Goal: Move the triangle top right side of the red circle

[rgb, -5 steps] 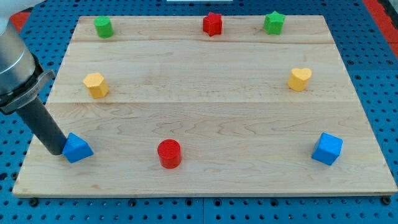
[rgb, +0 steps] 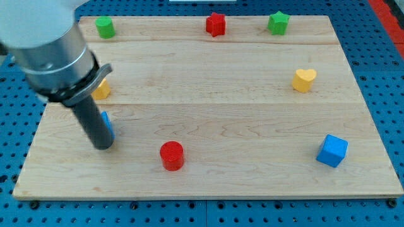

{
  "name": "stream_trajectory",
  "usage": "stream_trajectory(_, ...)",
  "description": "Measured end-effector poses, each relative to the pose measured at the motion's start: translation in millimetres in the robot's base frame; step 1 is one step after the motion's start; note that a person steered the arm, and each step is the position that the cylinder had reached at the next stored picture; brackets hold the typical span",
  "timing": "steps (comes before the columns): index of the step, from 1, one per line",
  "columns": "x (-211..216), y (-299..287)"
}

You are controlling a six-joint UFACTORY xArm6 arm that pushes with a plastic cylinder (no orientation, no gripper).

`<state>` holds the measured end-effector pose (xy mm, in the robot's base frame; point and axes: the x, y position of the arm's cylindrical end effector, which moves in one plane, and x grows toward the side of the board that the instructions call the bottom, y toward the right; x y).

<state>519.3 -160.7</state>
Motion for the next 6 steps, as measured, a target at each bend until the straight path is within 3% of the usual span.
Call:
stream_trajectory(2, 14.1, -10.1)
stream_trajectory(4, -7.6, -104.6)
stream_trajectory(6, -37.7, 16.1)
